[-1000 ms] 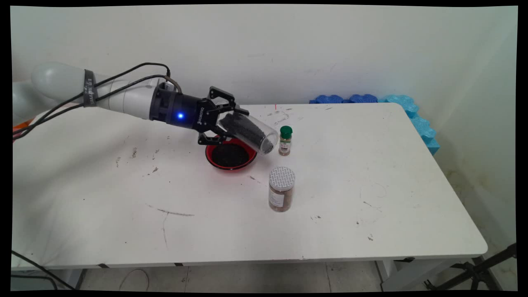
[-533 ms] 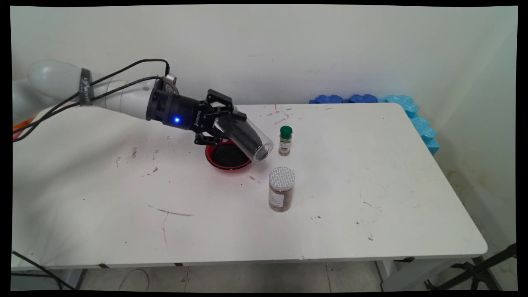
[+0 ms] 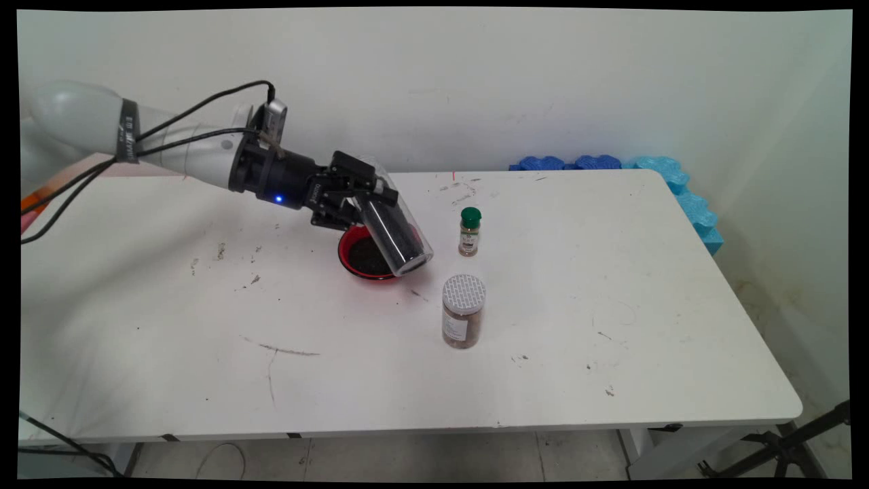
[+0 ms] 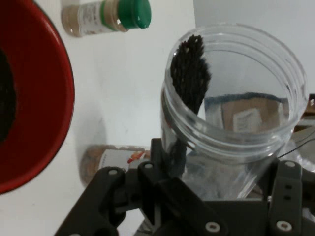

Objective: Pour the black seasoning powder in the red bowl

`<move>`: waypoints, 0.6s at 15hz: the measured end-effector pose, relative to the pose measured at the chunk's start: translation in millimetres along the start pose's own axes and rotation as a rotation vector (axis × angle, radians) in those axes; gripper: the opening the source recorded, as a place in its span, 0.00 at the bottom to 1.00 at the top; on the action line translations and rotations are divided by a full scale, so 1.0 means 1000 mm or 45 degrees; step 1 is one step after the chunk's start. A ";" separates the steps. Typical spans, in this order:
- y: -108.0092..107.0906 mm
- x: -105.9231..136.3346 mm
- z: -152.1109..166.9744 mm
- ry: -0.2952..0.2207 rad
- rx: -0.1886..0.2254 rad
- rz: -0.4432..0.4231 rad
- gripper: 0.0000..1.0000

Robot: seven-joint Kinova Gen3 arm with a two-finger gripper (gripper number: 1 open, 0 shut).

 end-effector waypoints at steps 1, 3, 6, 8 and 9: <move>0.003 0.000 -0.003 0.001 0.007 0.056 0.00; 0.009 -0.001 -0.009 -0.004 0.015 0.167 0.00; 0.020 -0.005 -0.020 -0.020 0.031 0.349 0.00; 0.027 -0.008 -0.029 -0.027 0.044 0.468 0.00; 0.031 -0.009 -0.033 -0.029 0.051 0.530 0.00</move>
